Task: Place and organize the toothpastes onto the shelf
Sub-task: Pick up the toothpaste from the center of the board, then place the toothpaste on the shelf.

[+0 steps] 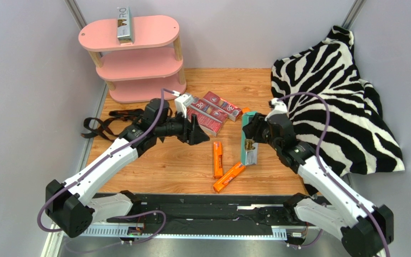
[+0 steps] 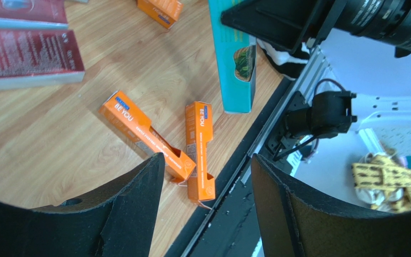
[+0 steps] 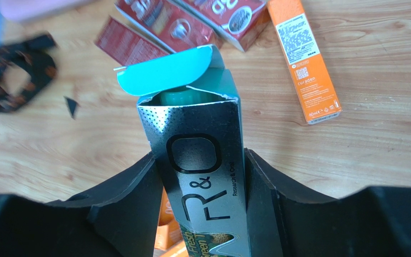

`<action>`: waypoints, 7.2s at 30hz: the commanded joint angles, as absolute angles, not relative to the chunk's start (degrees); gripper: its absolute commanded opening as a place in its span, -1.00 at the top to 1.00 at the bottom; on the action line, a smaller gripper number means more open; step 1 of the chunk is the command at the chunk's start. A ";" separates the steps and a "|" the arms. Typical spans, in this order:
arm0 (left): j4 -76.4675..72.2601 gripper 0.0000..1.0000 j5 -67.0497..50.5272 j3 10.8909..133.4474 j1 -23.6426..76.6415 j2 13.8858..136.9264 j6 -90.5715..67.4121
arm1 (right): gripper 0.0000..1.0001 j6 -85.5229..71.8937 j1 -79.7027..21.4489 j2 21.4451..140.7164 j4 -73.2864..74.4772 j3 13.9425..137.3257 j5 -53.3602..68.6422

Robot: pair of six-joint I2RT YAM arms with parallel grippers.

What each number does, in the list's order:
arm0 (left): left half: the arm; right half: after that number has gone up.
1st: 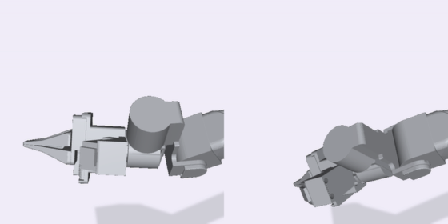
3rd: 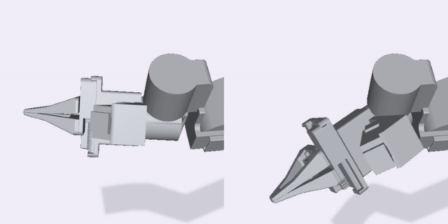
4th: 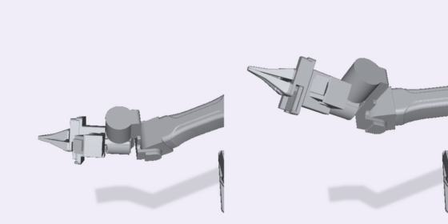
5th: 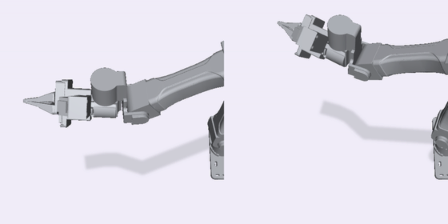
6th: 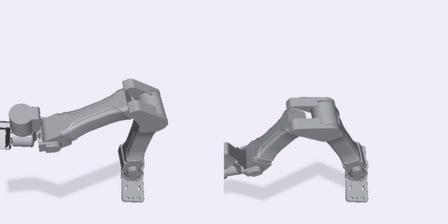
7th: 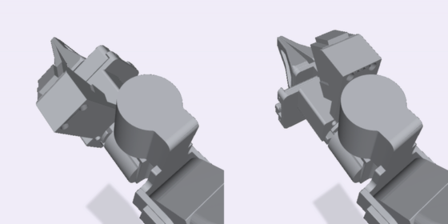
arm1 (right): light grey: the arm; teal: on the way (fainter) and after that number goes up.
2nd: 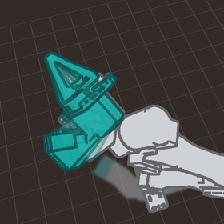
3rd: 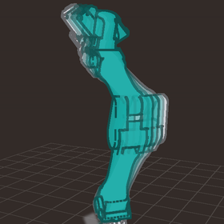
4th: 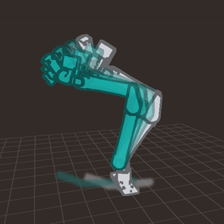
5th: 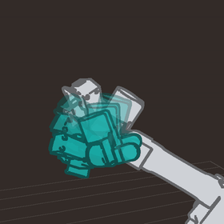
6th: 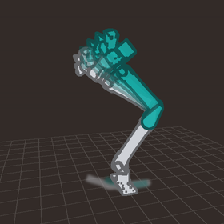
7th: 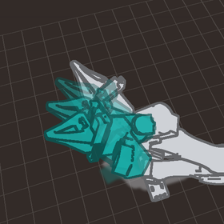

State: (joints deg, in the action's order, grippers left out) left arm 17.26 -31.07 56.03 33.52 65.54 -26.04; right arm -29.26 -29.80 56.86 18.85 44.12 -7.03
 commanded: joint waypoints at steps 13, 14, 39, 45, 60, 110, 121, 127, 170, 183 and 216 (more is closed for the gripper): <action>11.87 -0.42 -21.54 57.83 46.04 68.29 -15.74 | 0.11 -63.59 -29.53 24.80 1.51 27.88 -16.25; 12.04 -0.43 -21.27 58.18 46.49 68.81 -15.21 | 0.08 -65.29 -29.53 23.31 1.32 27.08 -16.52; 4.21 -0.46 -11.08 59.32 62.57 72.15 -10.64 | 0.02 -89.12 -29.44 4.57 3.25 14.85 -26.19; 4.75 -0.46 -8.44 61.52 64.25 75.06 -8.97 | 0.02 -90.44 -29.53 4.39 2.99 14.59 -24.52; 4.92 -0.45 -4.92 67.06 65.04 81.47 -7.12 | 0.02 -92.20 -29.53 3.96 2.81 13.89 -23.47; 4.92 0.29 -1.84 73.74 64.60 83.58 -11.69 | -1.00 -83.15 -29.53 5.98 10.10 21.00 -20.57; 2.90 0.27 -7.47 75.93 58.98 83.41 -16.43 | -1.00 -77.43 -29.62 5.54 15.82 25.66 -17.76; 4.31 0.27 -9.14 78.40 54.86 82.53 -19.42 | -1.00 -76.73 -29.53 5.45 16.44 24.87 -15.38; 9.94 0.28 -20.21 93.34 9.76 71.28 -41.48 | -0.99 -74.18 -29.53 7.03 16.17 20.21 -9.84; 12.73 0.26 -14.59 97.63 -1.30 72.68 -45.70 | -1.00 -72.86 -29.44 4.75 18.81 19.51 -10.11; 14.06 0.27 -25.75 105.99 -17.58 93.59 -51.33 | -1.00 -72.07 -29.53 0.53 25.66 16.44 -6.68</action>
